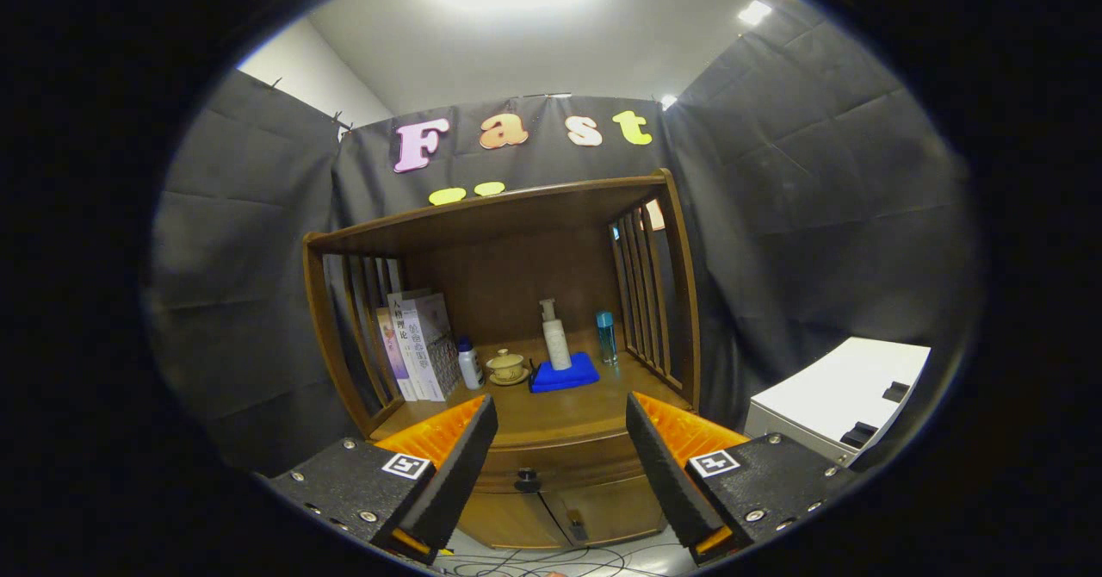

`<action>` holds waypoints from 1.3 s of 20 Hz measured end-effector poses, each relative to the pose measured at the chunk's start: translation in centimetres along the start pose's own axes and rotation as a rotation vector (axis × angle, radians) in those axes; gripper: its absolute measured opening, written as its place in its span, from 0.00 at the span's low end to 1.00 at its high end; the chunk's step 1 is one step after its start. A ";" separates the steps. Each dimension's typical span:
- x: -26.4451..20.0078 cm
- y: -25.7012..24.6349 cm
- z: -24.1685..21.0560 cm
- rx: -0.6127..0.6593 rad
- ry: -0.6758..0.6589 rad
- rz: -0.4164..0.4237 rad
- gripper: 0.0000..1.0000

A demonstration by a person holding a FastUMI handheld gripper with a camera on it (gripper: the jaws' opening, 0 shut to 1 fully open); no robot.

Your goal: Pull open the drawer, take out the items inside it, and place them on the countertop above the cabinet.

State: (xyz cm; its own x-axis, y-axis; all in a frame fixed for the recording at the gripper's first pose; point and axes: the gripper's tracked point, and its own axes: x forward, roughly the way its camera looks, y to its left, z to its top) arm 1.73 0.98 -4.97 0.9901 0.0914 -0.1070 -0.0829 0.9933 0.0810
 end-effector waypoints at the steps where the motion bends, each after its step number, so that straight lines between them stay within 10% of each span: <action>1: 0.1 -0.4 -0.1 -0.012 -0.001 -0.010 0.94; 26: 6.0 4.6 -15.8 -0.260 0.194 0.152 0.95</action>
State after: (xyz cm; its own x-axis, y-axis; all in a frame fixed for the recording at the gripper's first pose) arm 5.50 7.20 -20.93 0.9260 0.2269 -0.3017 -0.2790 0.9498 -0.1418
